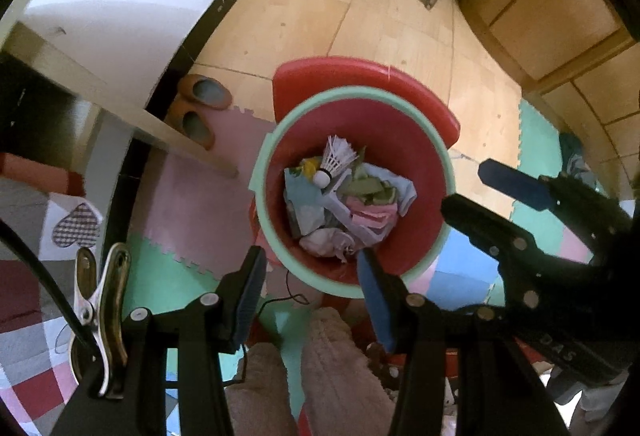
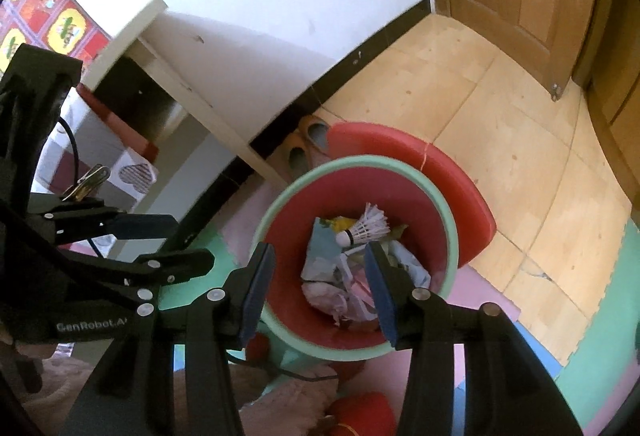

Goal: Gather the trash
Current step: 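Move both open grippers back from the bucket to the quilt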

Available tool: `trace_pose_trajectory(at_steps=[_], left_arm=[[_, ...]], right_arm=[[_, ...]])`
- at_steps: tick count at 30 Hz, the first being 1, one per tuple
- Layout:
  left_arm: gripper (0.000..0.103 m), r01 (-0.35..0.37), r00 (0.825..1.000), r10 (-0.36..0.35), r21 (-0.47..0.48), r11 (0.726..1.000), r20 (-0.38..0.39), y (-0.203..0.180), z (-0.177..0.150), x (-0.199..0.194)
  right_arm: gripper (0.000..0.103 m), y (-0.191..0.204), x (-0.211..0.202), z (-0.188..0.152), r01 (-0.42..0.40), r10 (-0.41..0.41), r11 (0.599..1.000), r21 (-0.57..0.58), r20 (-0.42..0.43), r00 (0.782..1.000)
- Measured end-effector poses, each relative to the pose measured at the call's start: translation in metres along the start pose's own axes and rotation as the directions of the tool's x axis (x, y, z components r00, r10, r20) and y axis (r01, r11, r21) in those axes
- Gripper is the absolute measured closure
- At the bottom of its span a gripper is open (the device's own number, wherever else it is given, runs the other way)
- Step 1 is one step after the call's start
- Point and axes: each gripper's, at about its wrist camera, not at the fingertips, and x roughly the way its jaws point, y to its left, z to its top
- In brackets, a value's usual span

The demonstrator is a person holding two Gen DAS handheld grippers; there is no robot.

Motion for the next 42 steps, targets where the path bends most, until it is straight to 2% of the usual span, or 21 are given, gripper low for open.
trace_pose_trajectory(at_steps=[10, 20, 32, 42], left_arm=[[0.053, 0.041, 0.989, -0.044, 0.025, 0.999, 0.138, 0.019, -0.01, -0.069], [0.053, 0.075, 0.972, -0.076, 0.013, 0.997, 0.223, 0.041, -0.021, -0.129], [0.053, 0.081, 0.954, -0.063, -0.05, 0.995, 0.292, 0.088, -0.037, -0.192], [0.053, 0.073, 0.937, -0.022, -0.132, 0.989, 0.348, 0.142, -0.062, -0.234]], right_arm=[[0.055, 0.034, -0.046, 0.01, 0.021, -0.021, 1.0, 0.01, 0.075, 0.997], [0.055, 0.077, -0.095, 0.024, 0.031, -0.033, 0.999, 0.018, 0.153, 0.988], [0.055, 0.15, -0.141, 0.044, 0.019, -0.006, 0.998, -0.055, 0.232, 0.973], [0.055, 0.216, -0.155, 0.059, -0.012, 0.047, 0.991, -0.134, 0.26, 0.965]])
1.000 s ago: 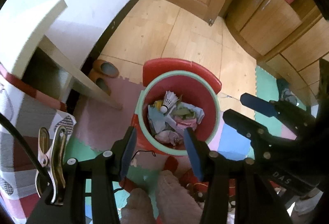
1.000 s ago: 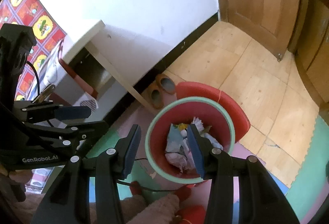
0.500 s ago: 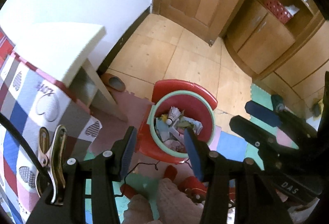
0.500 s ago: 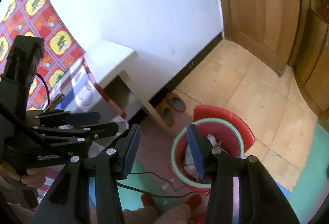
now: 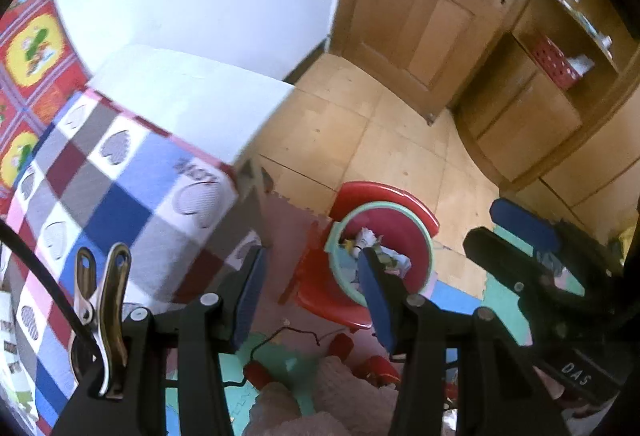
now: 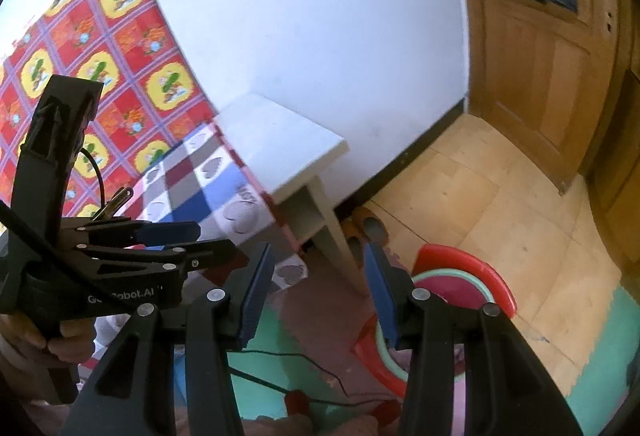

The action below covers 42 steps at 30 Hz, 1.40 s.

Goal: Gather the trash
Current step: 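Move both open grippers back from the bucket to the quilt, then lower the right gripper to the orange-capped tube while the left lowers to the blue plastic item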

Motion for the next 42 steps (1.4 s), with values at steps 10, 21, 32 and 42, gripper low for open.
trace_pose_trajectory(at_steps=[10, 21, 32, 42], left_arm=[[0.053, -0.074, 0.996, 0.08, -0.107, 0.992, 0.051, 0.076, -0.019, -0.045], [0.053, -0.159, 0.979, 0.186, -0.265, 0.951, 0.079, 0.169, -0.052, -0.084], [0.053, -0.197, 0.967, 0.245, -0.405, 0.893, 0.071, 0.258, -0.093, -0.112], [0.053, -0.259, 0.944, 0.327, -0.515, 0.817, 0.044, 0.337, -0.124, -0.136]], right_arm=[[0.055, 0.072, 0.013, 0.017, -0.053, 0.053, 0.993, -0.104, 0.001, 0.999], [0.055, 0.161, 0.041, 0.022, -0.155, 0.15, 0.962, -0.226, -0.038, 0.988], [0.055, 0.243, 0.077, 0.027, -0.231, 0.209, 0.922, -0.31, -0.104, 0.972], [0.055, 0.312, 0.116, 0.026, -0.324, 0.275, 0.868, -0.377, -0.179, 0.945]])
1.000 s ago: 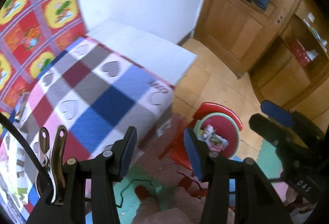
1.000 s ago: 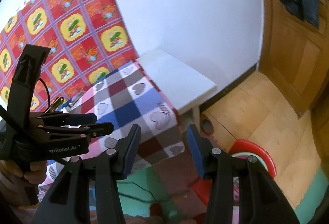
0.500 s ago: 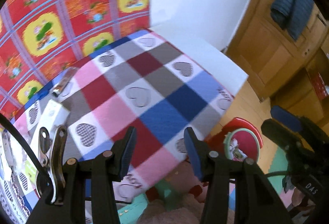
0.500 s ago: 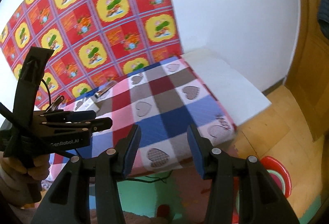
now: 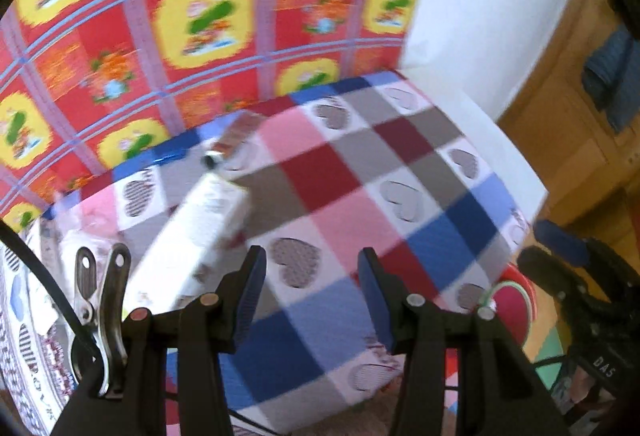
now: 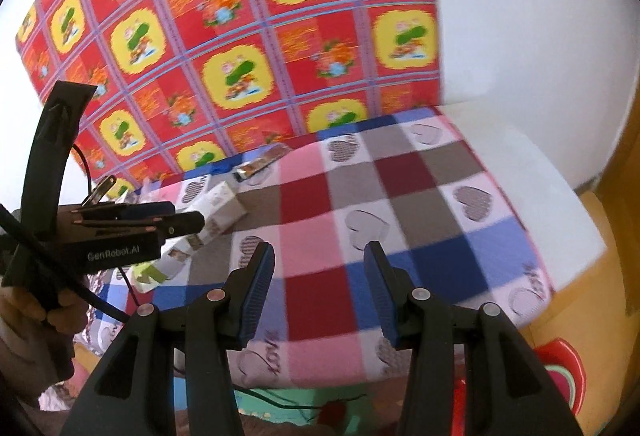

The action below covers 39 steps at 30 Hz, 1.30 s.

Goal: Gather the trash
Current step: 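Lower the right gripper to the orange-capped tube while the left lowers to the blue plastic item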

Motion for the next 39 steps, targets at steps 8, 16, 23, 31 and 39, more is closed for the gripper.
trace_pose_trajectory(at_steps=[8, 16, 23, 31, 39], left_arm=[[0.053, -0.093, 0.996, 0.094, -0.144, 0.985, 0.004, 0.065, 0.014, 0.003], [0.053, -0.146, 0.989, 0.15, -0.244, 0.959, -0.001, 0.093, 0.036, 0.013], [0.053, -0.187, 0.981, 0.194, -0.309, 0.932, -0.011, 0.113, 0.058, 0.035], [0.046, -0.16, 0.987, 0.148, -0.35, 0.923, -0.061, 0.135, 0.076, 0.084], [0.035, -0.197, 0.98, 0.176, -0.375, 0.906, -0.088, 0.156, 0.086, 0.132]], right_arm=[[0.055, 0.03, 0.044, 0.027, -0.088, 0.084, 0.991, -0.1, -0.046, 0.995], [0.055, 0.044, 0.091, 0.058, -0.193, 0.177, 0.964, -0.184, -0.103, 0.979], [0.055, 0.047, 0.128, 0.082, -0.266, 0.238, 0.94, -0.215, -0.149, 0.96], [0.055, 0.04, 0.165, 0.09, -0.326, 0.283, 0.919, -0.222, -0.202, 0.938], [0.055, 0.028, 0.202, 0.094, -0.356, 0.303, 0.913, -0.202, -0.25, 0.919]])
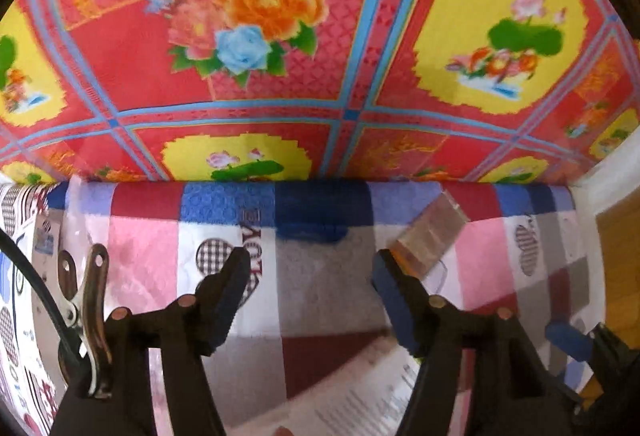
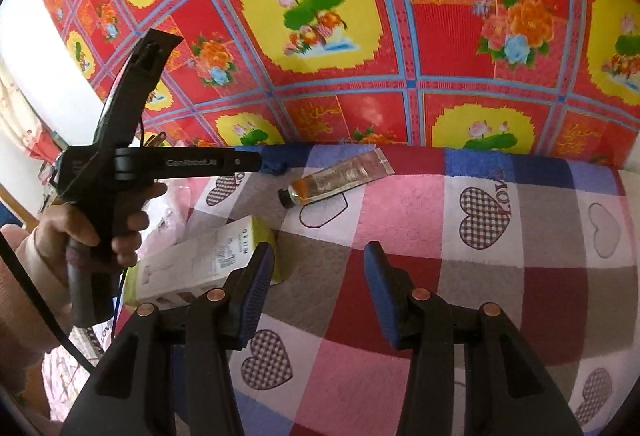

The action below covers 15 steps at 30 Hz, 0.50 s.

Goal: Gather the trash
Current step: 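Lower the right gripper to the orange-capped tube while the left lowers to the blue plastic item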

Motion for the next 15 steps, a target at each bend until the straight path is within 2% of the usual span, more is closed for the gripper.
trace_pose_trajectory(at_steps=[6, 15], left_arm=[[0.032, 0.01, 1.0, -0.008, 0.071, 0.997, -0.027, -0.008, 0.007, 0.029], [0.032, 0.008, 0.999, -0.004, 0.085, 0.996, -0.042, -0.009, 0.007, 0.051]], right_arm=[[0.055, -0.009, 0.017, 0.002, -0.019, 0.019, 1.0, 0.016, -0.029, 0.999], [0.055, -0.013, 0.031, 0.006, -0.005, 0.007, 0.999, 0.041, -0.049, 0.999]])
